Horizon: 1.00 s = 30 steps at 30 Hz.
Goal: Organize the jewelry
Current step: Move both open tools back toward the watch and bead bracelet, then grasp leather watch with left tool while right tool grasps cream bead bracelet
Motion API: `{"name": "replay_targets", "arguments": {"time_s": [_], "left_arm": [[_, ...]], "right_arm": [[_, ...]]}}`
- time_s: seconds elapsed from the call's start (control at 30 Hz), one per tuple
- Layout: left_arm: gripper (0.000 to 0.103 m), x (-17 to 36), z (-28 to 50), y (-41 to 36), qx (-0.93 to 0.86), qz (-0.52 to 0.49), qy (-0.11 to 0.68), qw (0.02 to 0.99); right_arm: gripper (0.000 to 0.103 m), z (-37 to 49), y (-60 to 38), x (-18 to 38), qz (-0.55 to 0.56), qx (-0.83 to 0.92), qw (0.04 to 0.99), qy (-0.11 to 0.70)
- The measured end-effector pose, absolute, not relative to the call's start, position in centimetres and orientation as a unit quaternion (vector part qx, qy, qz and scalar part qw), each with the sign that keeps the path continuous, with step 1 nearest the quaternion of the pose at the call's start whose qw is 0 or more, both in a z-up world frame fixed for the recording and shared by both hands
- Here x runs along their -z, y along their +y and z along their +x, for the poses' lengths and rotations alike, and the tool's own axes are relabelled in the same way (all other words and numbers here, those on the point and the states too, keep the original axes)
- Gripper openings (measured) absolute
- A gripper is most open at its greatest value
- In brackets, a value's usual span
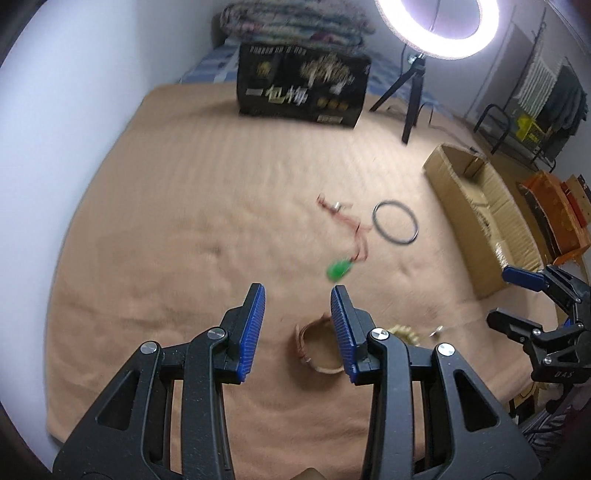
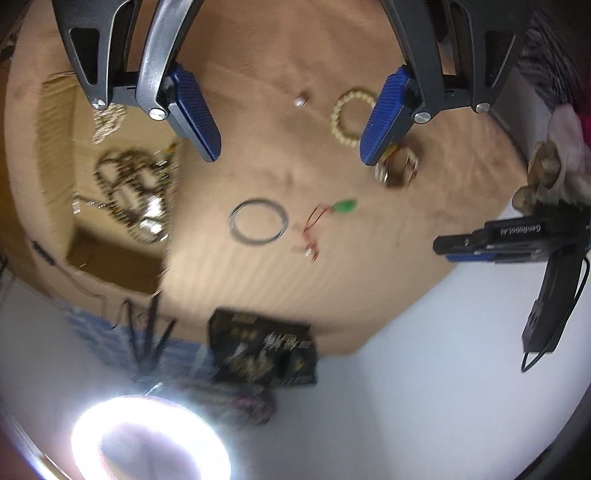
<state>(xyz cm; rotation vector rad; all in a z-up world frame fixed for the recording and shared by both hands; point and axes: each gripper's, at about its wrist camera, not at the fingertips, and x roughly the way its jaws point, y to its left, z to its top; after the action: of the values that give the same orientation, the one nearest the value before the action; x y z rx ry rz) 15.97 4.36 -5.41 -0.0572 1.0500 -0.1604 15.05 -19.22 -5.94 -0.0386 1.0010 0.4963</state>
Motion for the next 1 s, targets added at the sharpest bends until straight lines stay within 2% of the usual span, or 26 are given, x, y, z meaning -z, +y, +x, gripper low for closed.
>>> {"name": "replay_targets", "arguments": {"time_s": [0.17,0.43,1.0], "left_arm": [[0.037,7.8,15.8,4.6,0.08,-0.032,0.53,0.843],[0.037,10.4,15.9,4.8,0.084,-0.04,0.559,0.824],[0.037,14.5,17.1,4.8,0.08,-0.042,0.594,0.8]], "right_arm": [[0.062,15.4,-17.5,8.7,-0.033,-0.256,0.818,0.514],[0.046,16.0,-15.7,11.1,-0.047,-0.272,0.792,0.545],[0.03,16.5,-12.4,14.5,-0.106,-0.275,0.771,0.565]]}}
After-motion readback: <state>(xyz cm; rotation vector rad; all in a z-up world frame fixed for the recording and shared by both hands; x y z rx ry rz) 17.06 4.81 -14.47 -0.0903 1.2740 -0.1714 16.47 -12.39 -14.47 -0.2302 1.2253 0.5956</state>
